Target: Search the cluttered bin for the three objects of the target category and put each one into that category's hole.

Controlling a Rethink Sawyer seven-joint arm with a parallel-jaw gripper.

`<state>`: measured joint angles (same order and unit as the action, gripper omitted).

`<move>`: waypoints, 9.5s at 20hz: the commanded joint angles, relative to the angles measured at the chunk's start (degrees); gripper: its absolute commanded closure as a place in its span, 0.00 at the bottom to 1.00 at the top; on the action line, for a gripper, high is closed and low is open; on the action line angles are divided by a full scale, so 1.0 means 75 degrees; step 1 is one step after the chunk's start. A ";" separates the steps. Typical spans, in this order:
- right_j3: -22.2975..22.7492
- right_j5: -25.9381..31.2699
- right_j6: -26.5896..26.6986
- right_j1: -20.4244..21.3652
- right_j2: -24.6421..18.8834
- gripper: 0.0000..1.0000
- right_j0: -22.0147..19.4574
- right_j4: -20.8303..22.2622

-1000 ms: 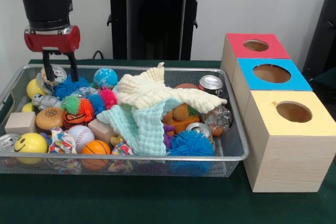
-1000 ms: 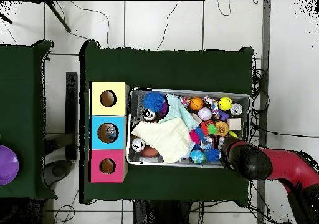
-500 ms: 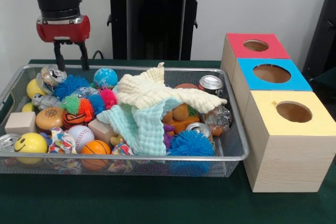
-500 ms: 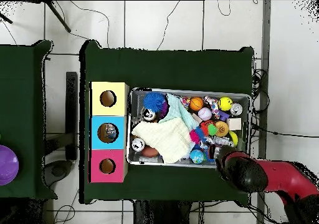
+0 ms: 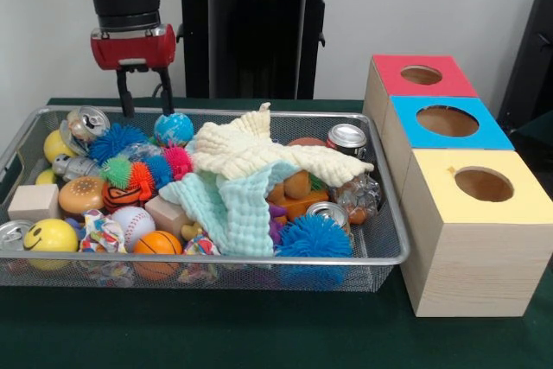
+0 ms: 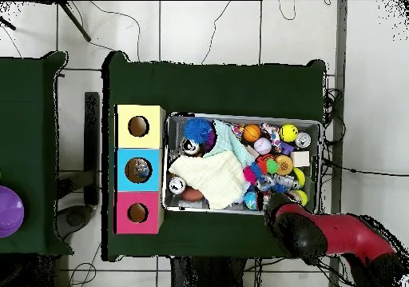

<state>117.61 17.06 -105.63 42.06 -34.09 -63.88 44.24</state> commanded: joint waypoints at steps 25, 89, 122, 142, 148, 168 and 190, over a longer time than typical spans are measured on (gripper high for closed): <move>-0.0146 -0.1426 -0.0049 -0.0976 0.0844 0.00 -0.0202 0.1320; -0.1693 -0.1001 0.0122 -0.2095 0.0183 0.00 -0.0038 0.1327; -0.1848 -0.2015 -0.0574 -0.2116 0.1150 1.00 0.1043 0.1144; -0.1273 -0.0699 -0.0233 -0.1246 0.0879 1.00 0.0969 0.0004; -0.1106 0.0580 0.0343 -0.0659 0.0545 1.00 0.0799 -0.0845; -0.1186 -0.0503 -0.0609 -0.0917 0.1528 1.00 0.1786 -0.0433; -0.0823 -0.0882 -0.0382 -0.0943 0.1376 1.00 0.1400 -0.0751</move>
<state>108.58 11.89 -105.63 35.84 -23.45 -52.55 37.59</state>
